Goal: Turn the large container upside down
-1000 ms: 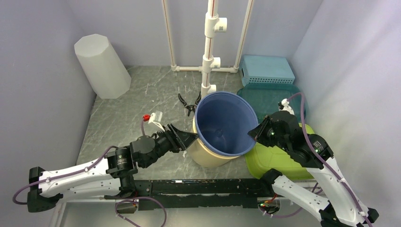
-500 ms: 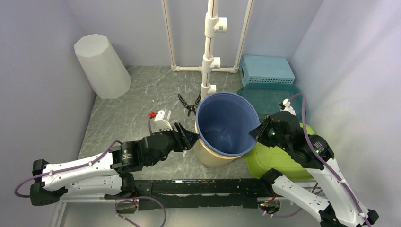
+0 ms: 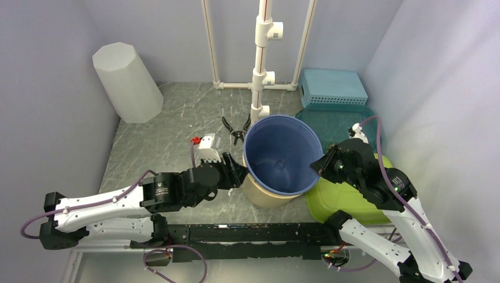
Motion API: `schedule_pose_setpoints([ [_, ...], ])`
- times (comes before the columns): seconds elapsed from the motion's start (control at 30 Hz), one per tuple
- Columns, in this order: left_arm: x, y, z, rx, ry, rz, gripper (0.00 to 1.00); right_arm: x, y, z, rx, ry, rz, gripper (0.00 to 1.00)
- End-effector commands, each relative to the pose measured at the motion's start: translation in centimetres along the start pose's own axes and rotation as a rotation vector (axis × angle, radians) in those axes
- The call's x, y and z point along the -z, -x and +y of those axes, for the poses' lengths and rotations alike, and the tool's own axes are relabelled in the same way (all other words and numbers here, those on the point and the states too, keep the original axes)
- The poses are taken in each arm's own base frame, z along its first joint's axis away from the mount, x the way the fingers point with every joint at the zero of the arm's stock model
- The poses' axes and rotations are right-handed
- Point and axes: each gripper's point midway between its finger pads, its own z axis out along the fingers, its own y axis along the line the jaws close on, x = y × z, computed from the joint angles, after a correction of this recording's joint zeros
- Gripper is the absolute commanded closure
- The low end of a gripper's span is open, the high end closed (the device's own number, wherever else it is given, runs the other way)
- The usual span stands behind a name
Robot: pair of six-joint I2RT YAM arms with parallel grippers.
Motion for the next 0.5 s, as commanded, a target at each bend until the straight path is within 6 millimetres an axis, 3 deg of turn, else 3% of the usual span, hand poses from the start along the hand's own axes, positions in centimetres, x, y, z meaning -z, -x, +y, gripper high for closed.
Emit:
schedule_pose_setpoints([
  [0.0, -1.6, -3.0, 0.3, -0.115, 0.048, 0.076, 0.45, 12.2, 0.4, 14.9, -0.032, 0.817, 0.158, 1.0],
  [0.47, -0.3, -4.1, 0.1, -0.232, 0.073, 0.103, 0.51, 12.9, 1.7, 14.8, -0.007, 0.779, 0.107, 1.0],
])
